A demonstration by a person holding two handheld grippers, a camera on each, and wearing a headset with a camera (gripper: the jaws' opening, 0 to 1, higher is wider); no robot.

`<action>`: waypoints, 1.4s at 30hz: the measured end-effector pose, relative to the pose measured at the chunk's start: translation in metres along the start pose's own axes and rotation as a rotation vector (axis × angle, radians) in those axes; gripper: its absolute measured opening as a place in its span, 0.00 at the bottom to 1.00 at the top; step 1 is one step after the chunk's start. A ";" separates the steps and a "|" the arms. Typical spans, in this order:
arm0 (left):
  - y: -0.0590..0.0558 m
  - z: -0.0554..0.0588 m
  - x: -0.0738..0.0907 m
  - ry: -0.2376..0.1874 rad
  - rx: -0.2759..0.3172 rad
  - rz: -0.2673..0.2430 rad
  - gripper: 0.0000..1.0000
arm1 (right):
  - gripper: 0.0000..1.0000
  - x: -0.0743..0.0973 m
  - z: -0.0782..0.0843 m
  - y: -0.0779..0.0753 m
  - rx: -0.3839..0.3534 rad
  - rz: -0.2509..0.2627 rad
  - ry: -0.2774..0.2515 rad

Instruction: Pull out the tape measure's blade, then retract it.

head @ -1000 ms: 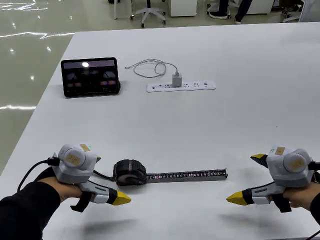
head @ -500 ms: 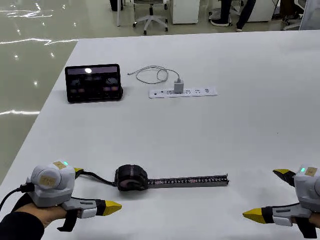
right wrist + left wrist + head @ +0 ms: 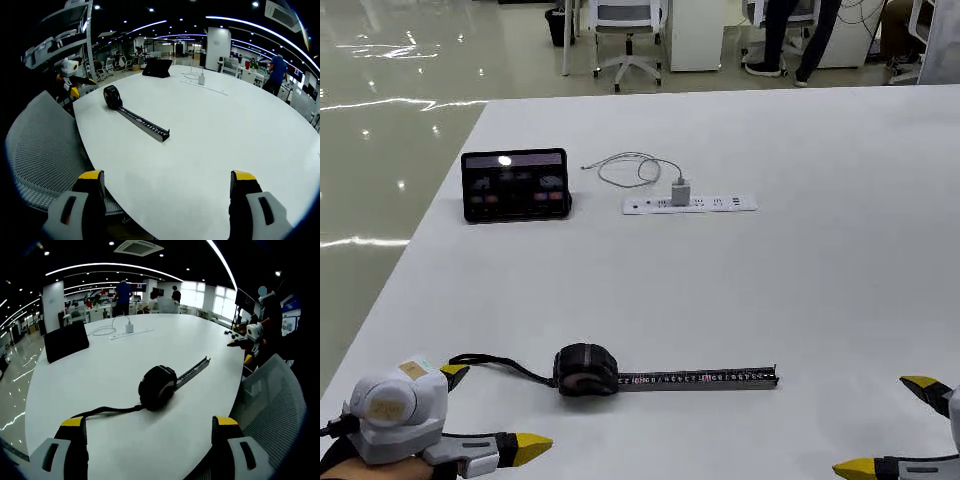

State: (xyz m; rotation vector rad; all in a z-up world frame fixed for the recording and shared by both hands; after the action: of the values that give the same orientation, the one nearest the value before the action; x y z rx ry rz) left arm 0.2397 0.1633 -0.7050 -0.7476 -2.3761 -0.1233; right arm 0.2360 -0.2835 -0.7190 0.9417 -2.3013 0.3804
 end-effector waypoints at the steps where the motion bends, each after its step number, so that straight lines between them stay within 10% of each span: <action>1: 0.001 0.001 0.002 0.000 0.004 -0.002 1.00 | 1.00 0.002 0.000 -0.002 -0.002 0.009 0.004; 42: 0.006 -0.004 0.008 -0.007 0.002 -0.027 1.00 | 1.00 0.014 0.004 0.010 0.012 -0.018 0.009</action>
State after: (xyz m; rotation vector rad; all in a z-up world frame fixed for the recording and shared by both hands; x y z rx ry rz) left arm 0.2402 0.1714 -0.6980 -0.7164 -2.3929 -0.1294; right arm 0.2191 -0.2855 -0.7131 0.9646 -2.2827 0.3910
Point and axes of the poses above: the centre of the closed fingertips' face, and the gripper's own axes: x roughly backward along the fingers, y roughly to its left, z roughly out of its underside, the point moved 1 cm from there along x, roughly backward along the fingers, and after that the axes turned 2 degrees about x, right-handed, at the moved point
